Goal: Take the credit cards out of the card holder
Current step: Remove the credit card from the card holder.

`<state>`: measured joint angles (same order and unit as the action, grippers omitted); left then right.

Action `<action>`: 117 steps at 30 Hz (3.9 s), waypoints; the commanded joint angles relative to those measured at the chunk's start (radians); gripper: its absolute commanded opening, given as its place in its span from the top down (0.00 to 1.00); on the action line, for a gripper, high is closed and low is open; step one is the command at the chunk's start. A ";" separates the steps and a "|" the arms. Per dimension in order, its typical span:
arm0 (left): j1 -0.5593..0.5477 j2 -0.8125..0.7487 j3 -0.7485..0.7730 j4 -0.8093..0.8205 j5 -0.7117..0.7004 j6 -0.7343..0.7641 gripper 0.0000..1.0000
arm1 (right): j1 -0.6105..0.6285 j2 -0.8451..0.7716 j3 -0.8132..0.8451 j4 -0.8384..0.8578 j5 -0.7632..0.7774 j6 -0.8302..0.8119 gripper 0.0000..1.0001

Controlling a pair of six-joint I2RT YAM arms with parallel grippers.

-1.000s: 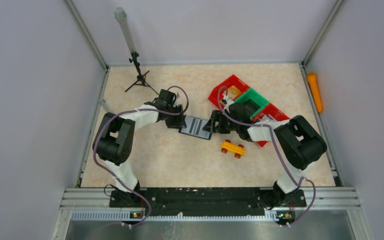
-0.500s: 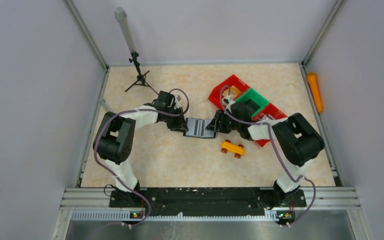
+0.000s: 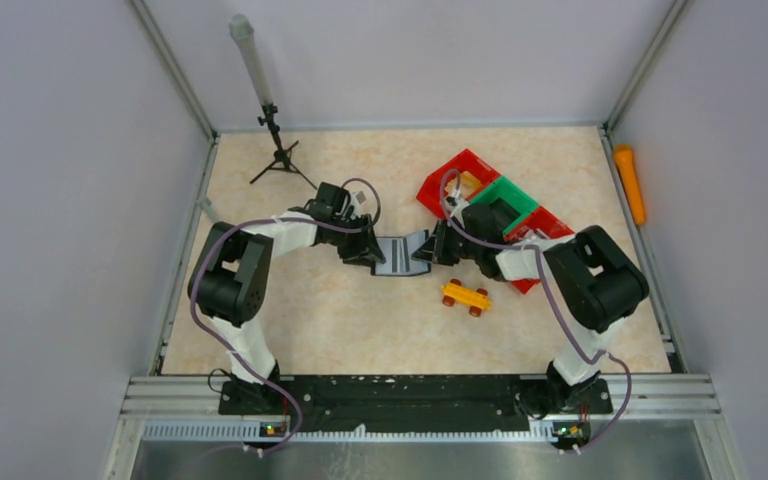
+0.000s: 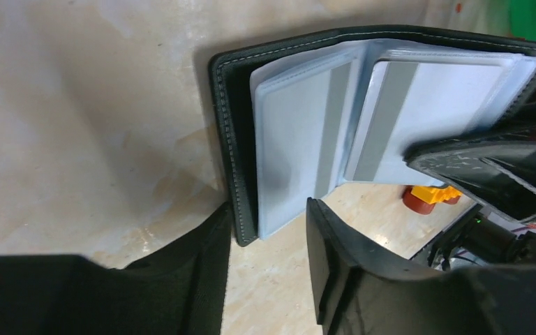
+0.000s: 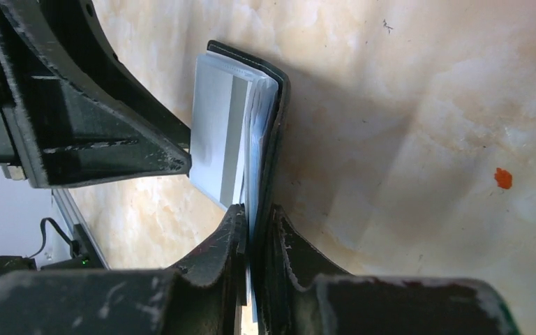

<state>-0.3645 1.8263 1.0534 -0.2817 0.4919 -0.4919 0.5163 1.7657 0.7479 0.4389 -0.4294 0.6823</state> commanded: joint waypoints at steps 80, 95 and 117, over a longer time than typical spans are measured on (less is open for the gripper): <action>-0.021 -0.184 -0.425 1.380 0.360 -0.488 1.00 | 0.029 -0.315 -0.188 0.297 0.001 -0.117 0.85; -0.058 -0.205 -0.416 1.390 0.414 -0.452 1.00 | -0.047 -0.321 -0.255 0.474 -0.111 -0.004 0.82; -0.063 -0.183 -0.425 1.532 0.455 -0.529 1.00 | -0.101 -0.347 -0.322 0.605 -0.130 0.070 0.78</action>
<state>-0.4179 1.6657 0.6247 1.1439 0.8967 -1.0019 0.4416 1.4498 0.4355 1.0176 -0.6121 0.7712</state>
